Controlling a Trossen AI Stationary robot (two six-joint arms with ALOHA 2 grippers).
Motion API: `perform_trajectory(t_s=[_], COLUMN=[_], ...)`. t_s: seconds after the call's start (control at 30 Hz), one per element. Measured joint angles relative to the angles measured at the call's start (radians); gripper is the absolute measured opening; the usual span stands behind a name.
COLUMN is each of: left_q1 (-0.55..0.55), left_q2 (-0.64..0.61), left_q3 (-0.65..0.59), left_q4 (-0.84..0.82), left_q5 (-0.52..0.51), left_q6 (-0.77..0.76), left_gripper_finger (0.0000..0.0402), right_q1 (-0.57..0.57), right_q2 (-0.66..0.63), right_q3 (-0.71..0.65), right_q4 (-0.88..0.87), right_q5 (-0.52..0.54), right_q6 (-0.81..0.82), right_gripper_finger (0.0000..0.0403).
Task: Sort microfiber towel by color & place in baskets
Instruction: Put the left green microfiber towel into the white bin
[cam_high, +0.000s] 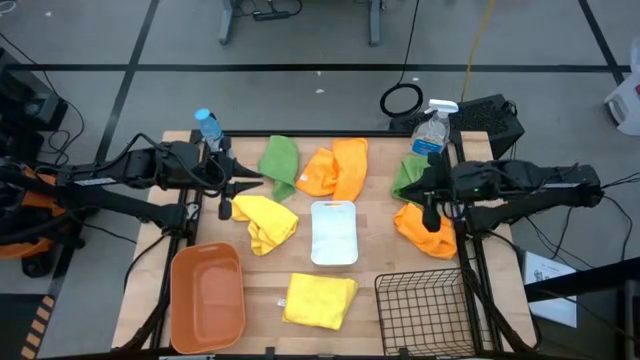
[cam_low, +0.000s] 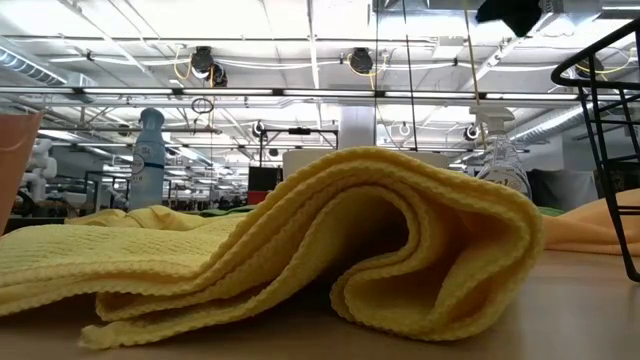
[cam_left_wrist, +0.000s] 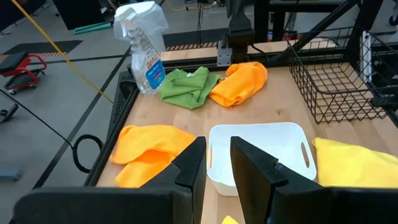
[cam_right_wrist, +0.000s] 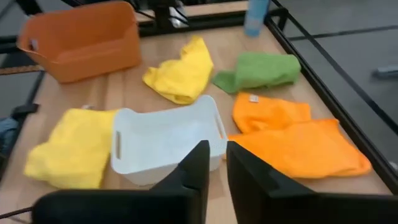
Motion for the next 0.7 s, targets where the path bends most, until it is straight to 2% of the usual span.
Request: perform_trajectory(t_s=[0.2, 0.43, 0.57, 0.7], left_q1=[0.0, 0.015, 0.066, 0.137], left_q2=[0.028, 0.111, 0.178, 0.256], left_q3=[0.0, 0.0, 0.0, 0.0], left_q4=[-0.04, -0.08, -0.077, -0.088], left_q5=[-0.016, -0.183, -0.189, -0.138], left_q6=[-0.048, -0.053, -0.078, -0.104], left_gripper_finger=[0.0082, 0.0082, 0.0082, 0.0082], right_q1=[0.0, 0.0, 0.0, 0.0], right_q2=[0.002, 0.025, 0.043, 0.051], right_q3=[-0.076, -0.131, -0.157, -0.185], right_q4=[0.093, 0.162, 0.17, 0.197], right_q5=[0.041, 0.042, 0.042, 0.042], right_q6=[-0.02, 0.018, 0.018, 0.018], right_gripper_finger=[0.0095, 0.0127, 0.0135, 0.0137])
